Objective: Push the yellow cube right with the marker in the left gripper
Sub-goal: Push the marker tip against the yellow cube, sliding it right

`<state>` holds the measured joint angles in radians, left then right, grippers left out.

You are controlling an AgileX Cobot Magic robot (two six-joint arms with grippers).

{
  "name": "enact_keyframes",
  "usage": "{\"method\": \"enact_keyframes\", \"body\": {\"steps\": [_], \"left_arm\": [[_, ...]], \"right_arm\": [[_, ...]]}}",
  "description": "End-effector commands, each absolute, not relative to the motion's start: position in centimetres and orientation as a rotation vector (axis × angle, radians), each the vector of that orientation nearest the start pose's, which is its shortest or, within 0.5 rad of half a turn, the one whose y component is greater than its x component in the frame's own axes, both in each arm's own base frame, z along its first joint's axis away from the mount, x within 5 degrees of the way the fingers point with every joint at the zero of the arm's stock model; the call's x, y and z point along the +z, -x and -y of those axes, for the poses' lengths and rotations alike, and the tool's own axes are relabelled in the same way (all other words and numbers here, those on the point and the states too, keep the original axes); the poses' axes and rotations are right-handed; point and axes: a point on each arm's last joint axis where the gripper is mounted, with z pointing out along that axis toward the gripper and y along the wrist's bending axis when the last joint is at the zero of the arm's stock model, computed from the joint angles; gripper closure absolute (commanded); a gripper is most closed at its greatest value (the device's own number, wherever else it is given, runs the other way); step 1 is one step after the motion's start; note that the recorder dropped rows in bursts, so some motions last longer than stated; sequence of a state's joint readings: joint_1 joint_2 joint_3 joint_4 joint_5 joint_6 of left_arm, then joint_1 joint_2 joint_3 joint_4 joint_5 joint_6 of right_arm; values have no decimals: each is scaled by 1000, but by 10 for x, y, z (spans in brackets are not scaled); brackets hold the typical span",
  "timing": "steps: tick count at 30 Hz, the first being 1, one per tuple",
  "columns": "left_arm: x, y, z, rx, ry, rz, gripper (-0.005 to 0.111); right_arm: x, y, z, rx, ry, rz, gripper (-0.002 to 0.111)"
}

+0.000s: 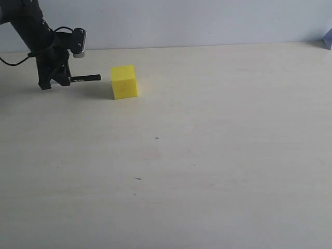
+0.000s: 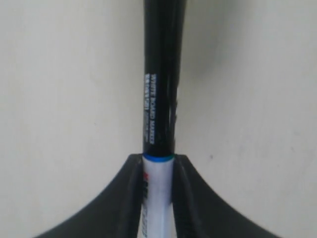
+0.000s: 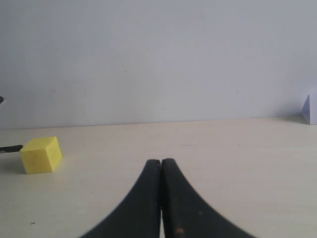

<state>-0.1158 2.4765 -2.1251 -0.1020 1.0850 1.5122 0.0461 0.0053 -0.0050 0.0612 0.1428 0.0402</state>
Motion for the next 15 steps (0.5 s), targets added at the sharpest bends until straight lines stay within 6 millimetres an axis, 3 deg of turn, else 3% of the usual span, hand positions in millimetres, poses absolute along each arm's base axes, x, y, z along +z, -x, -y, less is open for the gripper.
{"method": "enact_keyframes", "body": {"steps": [1,4,7,15], "left_arm": [[141,-510,101,-60,2537,2386,107],[141,-506,119,-76,2610,2303,107],[141,-507,121,-124,2607,2299,107],[141,-513,96,-153,2540,2375,107]], "right_arm": [[201,-56,-3,119,-36,-1619,108],[201,-56,-3,119,-36,-1619,108],[201,-56,-3,119,-36,-1619,108],[201,-56,-3,119,-36,-1619,108]]}}
